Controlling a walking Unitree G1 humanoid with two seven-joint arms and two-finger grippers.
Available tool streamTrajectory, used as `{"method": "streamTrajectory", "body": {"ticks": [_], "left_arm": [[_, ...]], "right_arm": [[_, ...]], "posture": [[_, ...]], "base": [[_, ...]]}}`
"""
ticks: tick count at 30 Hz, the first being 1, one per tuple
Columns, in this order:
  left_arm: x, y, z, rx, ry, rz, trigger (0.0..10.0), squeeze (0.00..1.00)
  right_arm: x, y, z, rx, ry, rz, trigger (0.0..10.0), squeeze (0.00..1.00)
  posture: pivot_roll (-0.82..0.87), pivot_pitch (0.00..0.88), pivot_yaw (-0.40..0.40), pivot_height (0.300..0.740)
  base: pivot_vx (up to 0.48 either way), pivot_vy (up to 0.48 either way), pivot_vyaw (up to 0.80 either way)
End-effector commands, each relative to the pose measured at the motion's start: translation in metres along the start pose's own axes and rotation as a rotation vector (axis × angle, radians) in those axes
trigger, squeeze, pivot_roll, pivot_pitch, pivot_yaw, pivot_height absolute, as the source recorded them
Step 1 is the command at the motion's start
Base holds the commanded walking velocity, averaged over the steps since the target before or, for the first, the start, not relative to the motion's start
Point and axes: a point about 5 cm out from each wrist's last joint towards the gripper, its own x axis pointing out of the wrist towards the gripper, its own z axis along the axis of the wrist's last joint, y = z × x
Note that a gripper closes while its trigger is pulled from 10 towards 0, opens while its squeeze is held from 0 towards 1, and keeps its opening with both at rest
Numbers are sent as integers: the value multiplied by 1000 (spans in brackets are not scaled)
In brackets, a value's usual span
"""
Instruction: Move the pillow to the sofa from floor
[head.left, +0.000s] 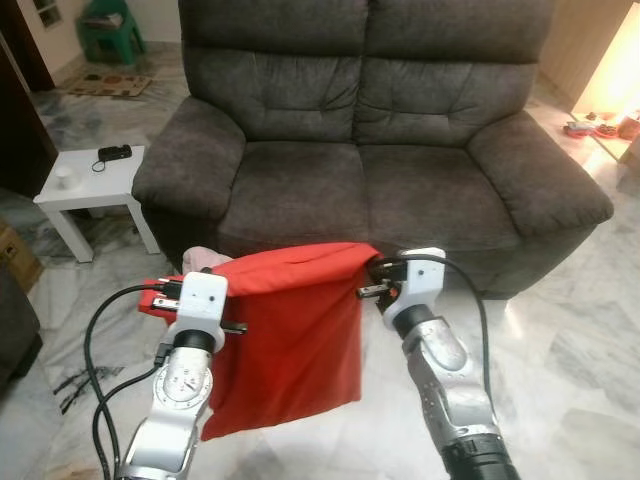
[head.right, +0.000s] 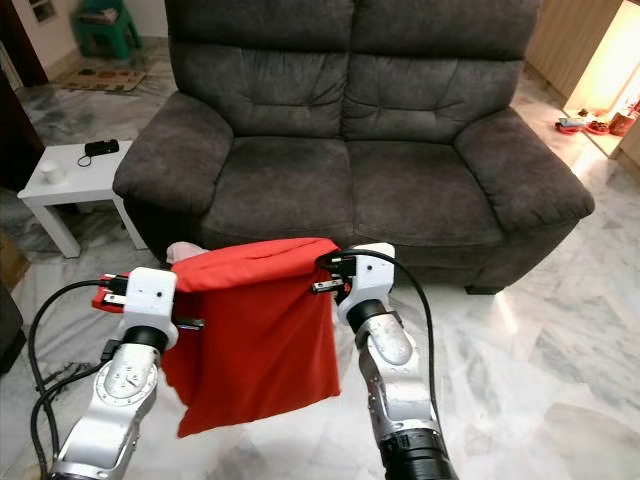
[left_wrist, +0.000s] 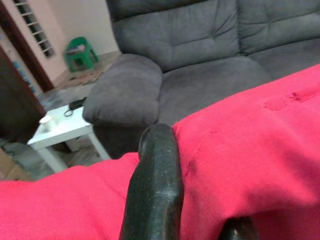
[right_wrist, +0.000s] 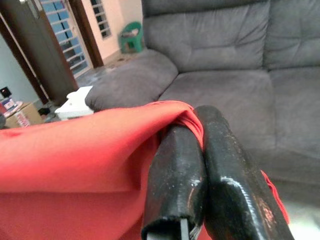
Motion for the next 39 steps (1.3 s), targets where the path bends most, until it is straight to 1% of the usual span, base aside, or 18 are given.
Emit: {"method": "streamTrajectory", "body": {"ticks": [1,3,4,5,15,25,29,39], "left_arm": [[4,1,24,-10,-133,21,10000,0],[3,4,22,-27,-122,37,10000,0],[3,5,21,-34,-118,46,10000,0],[3,5,21,-38,-119,47,10000,0],[6,3,22,-33,-129,41,10000,0],[9,6,20,-27,-118,46,10000,0],[10,6,19,-28,-115,50,10000,0],[9,3,19,-52,-123,34,10000,0]], "right_arm": [[-1,-5,12,-14,-42,-17,10000,0],[0,-5,13,-7,-45,-17,10000,0],[0,-6,14,-31,-55,-13,10000,0],[0,-5,15,-31,-58,-10,10000,0],[5,-4,18,-29,-53,5,10000,0],[8,-4,22,-36,-64,6,10000,0],[9,-4,23,-36,-67,11,10000,0],[12,-2,23,-30,-67,14,10000,0]], "posture": [[128,0,-70,740],[126,0,-73,740],[126,0,-73,740],[126,0,-75,740],[123,0,-89,740],[115,0,-90,740],[116,0,-91,740],[123,0,-95,740]], "base": [[0,-465,0],[0,-461,-513],[0,-461,0],[0,-461,0],[0,-458,0],[0,-389,0],[0,-251,0],[0,0,0]]}}
